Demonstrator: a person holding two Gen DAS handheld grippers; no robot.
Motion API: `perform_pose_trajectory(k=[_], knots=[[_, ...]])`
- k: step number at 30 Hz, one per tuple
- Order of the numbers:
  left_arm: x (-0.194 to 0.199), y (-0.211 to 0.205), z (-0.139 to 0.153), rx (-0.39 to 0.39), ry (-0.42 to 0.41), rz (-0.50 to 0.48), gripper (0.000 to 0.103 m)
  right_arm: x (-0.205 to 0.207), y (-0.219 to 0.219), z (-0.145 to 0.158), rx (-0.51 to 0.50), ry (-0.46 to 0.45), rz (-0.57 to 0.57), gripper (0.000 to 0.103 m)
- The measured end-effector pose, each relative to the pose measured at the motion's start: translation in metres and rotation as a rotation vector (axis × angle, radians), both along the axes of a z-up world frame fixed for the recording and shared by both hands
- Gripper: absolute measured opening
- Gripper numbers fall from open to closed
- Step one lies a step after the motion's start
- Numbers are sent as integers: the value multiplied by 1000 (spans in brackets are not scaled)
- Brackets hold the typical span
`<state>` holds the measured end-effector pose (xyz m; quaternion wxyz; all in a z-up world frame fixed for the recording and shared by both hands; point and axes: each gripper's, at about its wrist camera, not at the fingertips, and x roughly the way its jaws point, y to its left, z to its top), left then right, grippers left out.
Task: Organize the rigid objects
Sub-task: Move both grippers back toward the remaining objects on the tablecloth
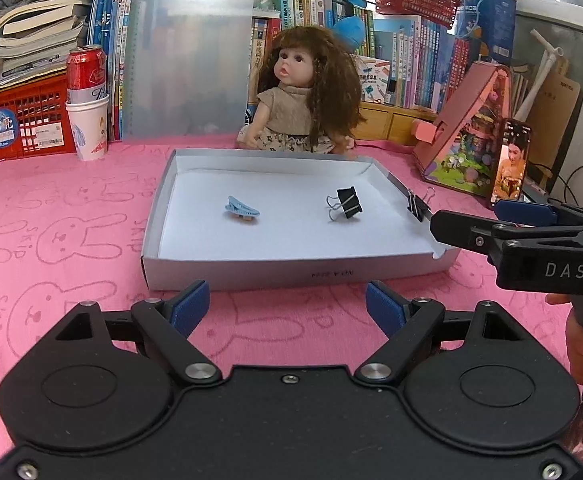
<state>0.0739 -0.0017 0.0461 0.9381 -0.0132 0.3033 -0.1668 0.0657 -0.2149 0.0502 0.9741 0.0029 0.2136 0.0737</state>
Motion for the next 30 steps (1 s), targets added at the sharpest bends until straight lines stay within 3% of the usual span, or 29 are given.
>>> perform_pose_trajectory(k=[30], knots=[[-52, 18, -27, 35, -57, 95, 85, -53, 4, -40, -75, -36, -52, 103]])
